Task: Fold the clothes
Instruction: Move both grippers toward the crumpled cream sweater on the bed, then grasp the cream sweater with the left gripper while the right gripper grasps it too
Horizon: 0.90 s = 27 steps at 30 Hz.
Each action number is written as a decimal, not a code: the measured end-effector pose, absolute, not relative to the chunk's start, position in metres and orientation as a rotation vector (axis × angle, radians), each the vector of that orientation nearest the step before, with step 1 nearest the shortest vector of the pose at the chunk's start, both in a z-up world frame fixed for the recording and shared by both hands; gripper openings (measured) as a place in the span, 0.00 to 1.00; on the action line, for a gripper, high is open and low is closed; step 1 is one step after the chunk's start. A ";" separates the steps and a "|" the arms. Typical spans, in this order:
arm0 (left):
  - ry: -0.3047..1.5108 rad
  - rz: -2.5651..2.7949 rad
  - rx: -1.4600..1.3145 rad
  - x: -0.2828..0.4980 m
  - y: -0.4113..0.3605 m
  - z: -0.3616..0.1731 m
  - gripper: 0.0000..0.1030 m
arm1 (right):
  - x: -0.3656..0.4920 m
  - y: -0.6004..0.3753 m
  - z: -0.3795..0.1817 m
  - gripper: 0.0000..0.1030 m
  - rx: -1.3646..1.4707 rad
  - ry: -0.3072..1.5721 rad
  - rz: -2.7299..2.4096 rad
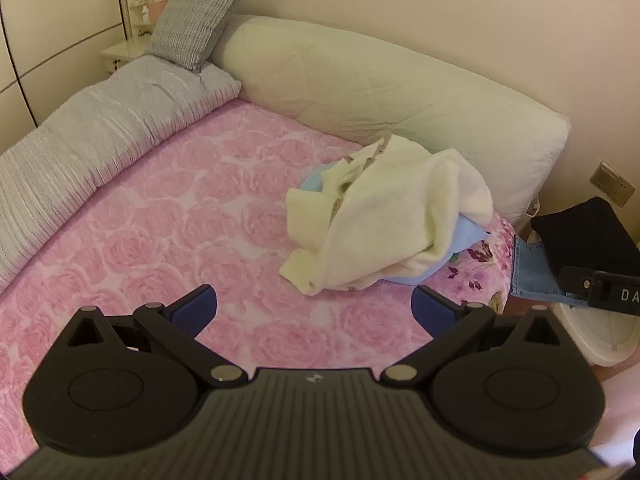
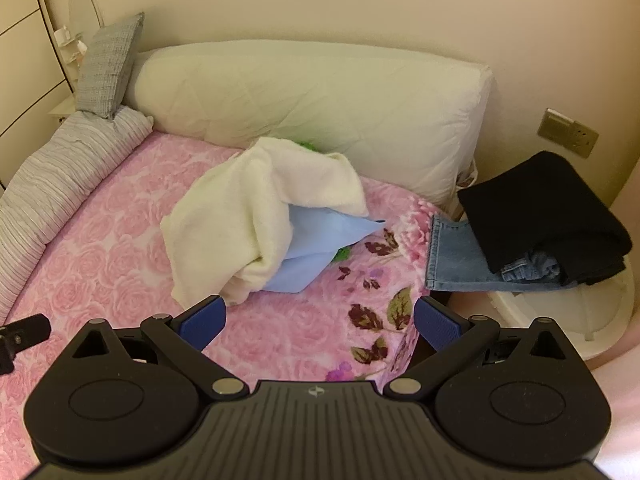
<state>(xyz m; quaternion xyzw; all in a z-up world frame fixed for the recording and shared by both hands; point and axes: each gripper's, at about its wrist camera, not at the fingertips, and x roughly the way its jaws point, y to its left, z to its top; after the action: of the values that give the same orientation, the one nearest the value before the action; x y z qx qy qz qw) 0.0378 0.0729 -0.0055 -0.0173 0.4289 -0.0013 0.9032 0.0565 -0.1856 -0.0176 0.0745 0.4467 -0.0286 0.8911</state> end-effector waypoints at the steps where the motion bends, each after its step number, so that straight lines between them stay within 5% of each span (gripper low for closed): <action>1: 0.894 0.001 -0.043 0.042 0.073 -0.008 0.99 | 0.060 -0.188 -0.021 0.99 0.156 0.926 -0.057; 21: 1.007 0.000 -0.084 0.192 0.014 -0.074 0.99 | 0.214 -0.241 -0.077 1.00 0.083 1.032 0.078; 27: 1.044 0.001 -0.119 0.235 0.012 -0.097 0.99 | 0.260 -0.264 -0.103 0.88 0.159 1.129 0.104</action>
<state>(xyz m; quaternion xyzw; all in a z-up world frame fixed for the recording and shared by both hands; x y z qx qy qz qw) 0.2354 0.0120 -0.0965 -0.0566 0.4985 0.0007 0.8650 0.2603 -0.2641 -0.1035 0.0755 0.5342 0.0493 0.8406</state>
